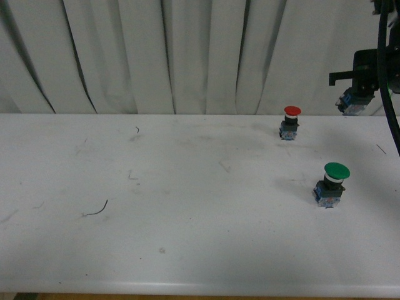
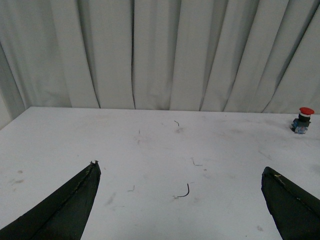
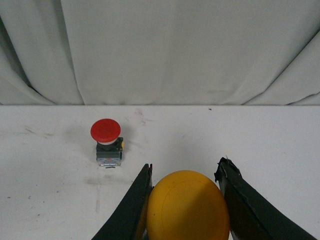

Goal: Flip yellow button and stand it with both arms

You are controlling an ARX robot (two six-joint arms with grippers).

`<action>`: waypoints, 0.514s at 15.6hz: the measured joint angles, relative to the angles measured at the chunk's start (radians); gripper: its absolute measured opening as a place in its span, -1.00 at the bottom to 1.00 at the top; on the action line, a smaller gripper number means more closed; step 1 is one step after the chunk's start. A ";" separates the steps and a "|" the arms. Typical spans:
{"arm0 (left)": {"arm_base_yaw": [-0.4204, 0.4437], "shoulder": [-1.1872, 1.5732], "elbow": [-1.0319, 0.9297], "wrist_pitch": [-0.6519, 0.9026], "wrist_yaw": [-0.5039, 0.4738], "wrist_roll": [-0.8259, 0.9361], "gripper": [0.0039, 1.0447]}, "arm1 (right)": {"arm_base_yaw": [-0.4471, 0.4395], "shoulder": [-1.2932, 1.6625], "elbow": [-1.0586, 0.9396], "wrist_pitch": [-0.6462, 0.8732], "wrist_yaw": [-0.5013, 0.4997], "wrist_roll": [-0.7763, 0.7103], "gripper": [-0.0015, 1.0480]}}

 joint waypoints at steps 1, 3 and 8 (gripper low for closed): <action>0.000 0.000 0.000 0.000 0.000 0.000 0.88 | 0.008 0.036 0.040 -0.036 0.010 0.007 -0.32; 0.000 0.000 0.000 0.000 0.000 0.000 0.88 | 0.023 0.097 0.110 -0.093 0.032 0.022 -0.32; 0.000 0.000 0.000 0.000 0.000 0.000 0.88 | 0.095 0.245 0.215 -0.168 0.087 0.031 -0.32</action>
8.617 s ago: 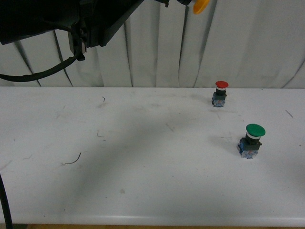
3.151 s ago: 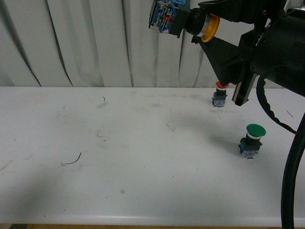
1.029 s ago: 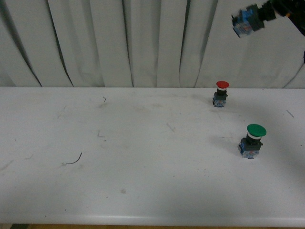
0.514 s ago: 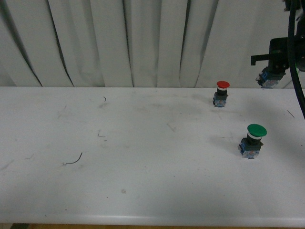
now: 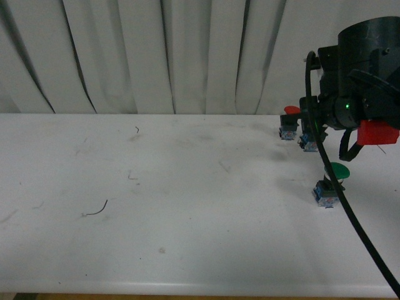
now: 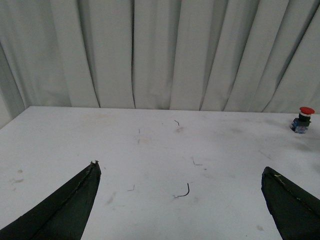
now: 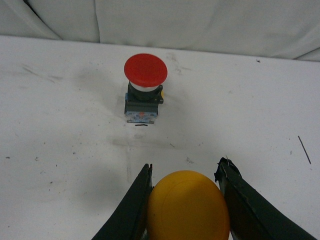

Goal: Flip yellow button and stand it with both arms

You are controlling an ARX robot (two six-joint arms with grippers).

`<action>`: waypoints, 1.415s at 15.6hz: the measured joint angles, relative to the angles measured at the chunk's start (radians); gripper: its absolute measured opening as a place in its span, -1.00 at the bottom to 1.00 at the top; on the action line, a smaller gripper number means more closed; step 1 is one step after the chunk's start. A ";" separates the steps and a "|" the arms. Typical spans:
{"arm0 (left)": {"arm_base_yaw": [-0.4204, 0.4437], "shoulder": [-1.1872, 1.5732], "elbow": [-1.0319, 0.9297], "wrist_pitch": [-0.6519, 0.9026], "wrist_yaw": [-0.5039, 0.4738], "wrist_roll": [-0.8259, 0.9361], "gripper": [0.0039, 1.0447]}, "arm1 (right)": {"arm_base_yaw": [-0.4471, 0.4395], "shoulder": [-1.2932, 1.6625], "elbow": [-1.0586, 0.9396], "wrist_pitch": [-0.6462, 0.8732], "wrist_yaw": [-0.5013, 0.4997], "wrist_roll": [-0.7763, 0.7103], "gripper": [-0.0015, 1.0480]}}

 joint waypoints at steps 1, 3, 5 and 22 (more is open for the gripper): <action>0.000 0.000 0.000 0.000 0.000 0.000 0.88 | 0.007 0.024 0.012 -0.006 0.012 0.000 -0.32; 0.000 0.000 0.000 0.000 0.000 0.000 0.88 | 0.010 0.056 0.050 -0.027 0.043 0.000 -0.32; 0.000 0.000 0.000 0.000 0.000 0.000 0.88 | 0.008 0.084 0.093 -0.043 0.079 0.000 -0.32; 0.000 0.000 0.000 0.000 0.000 0.000 0.88 | 0.024 0.142 0.117 -0.067 0.103 0.000 -0.32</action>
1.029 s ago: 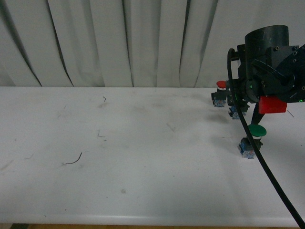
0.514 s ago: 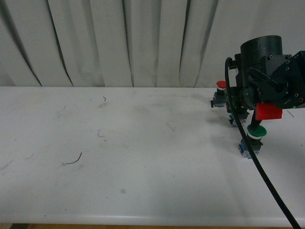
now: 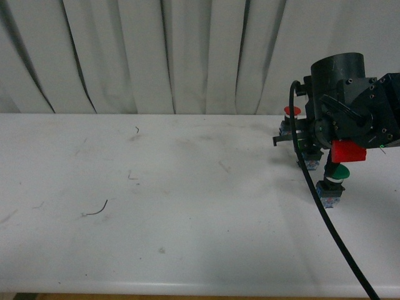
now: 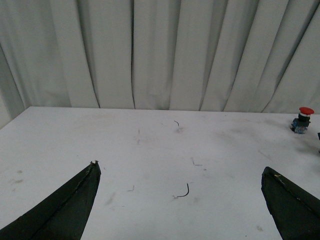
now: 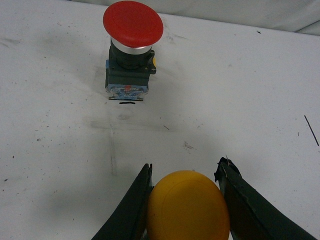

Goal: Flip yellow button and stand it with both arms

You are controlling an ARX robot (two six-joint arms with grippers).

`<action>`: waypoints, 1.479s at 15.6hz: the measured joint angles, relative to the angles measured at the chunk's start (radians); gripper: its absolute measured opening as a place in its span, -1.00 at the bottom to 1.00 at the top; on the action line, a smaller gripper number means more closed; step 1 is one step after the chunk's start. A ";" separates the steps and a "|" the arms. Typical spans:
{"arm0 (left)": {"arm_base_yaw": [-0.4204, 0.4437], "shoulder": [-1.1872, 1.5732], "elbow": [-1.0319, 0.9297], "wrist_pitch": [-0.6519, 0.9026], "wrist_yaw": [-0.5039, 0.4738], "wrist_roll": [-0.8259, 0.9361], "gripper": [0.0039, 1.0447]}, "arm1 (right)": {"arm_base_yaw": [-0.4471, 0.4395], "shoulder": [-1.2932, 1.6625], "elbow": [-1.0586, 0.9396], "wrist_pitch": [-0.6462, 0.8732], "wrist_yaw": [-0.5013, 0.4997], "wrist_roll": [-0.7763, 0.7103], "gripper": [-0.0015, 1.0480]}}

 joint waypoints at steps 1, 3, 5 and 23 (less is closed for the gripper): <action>0.000 0.000 0.000 0.000 0.000 0.000 0.88 | 0.000 0.000 0.000 0.000 0.000 0.000 -0.28; 0.000 0.000 0.000 0.000 0.000 0.000 0.88 | 0.000 0.000 0.000 -0.003 0.001 0.000 -0.09; 0.000 0.000 0.000 0.000 0.000 0.000 0.88 | -0.001 0.000 0.000 -0.002 0.003 0.000 0.32; 0.000 0.000 0.000 0.000 0.000 0.000 0.88 | -0.064 -1.201 -1.140 0.513 -0.247 0.039 -0.23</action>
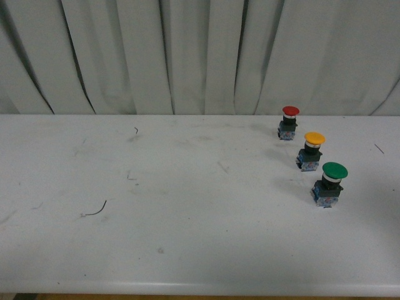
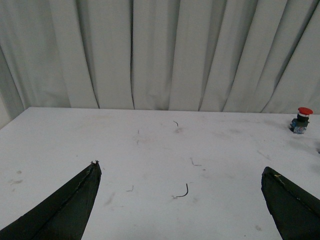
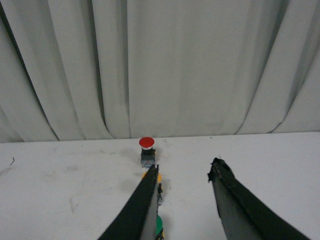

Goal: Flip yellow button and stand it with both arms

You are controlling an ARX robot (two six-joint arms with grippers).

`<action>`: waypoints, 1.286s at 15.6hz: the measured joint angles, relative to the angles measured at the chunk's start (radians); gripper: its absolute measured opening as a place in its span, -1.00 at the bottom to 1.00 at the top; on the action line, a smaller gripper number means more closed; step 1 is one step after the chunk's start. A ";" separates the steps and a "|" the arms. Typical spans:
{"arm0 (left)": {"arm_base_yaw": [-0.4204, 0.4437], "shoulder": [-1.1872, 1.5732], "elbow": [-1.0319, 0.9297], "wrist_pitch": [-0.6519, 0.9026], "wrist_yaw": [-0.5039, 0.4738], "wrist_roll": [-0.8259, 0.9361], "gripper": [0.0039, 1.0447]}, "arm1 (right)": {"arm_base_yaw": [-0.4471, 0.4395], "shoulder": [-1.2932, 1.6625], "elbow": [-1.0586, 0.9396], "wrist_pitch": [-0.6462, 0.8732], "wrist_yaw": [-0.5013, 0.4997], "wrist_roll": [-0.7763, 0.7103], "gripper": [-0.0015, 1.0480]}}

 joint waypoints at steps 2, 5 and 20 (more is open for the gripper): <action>0.000 0.000 0.000 0.000 0.000 0.000 0.88 | -0.049 -0.160 -0.176 0.003 -0.043 0.002 -0.97; 0.000 0.000 0.000 0.000 0.000 0.000 0.88 | -0.080 -0.232 -0.219 -0.014 -0.082 0.002 -0.96; 0.000 0.000 0.000 0.000 0.000 0.000 0.88 | -0.132 -0.616 -0.395 -0.220 -0.122 0.003 -0.97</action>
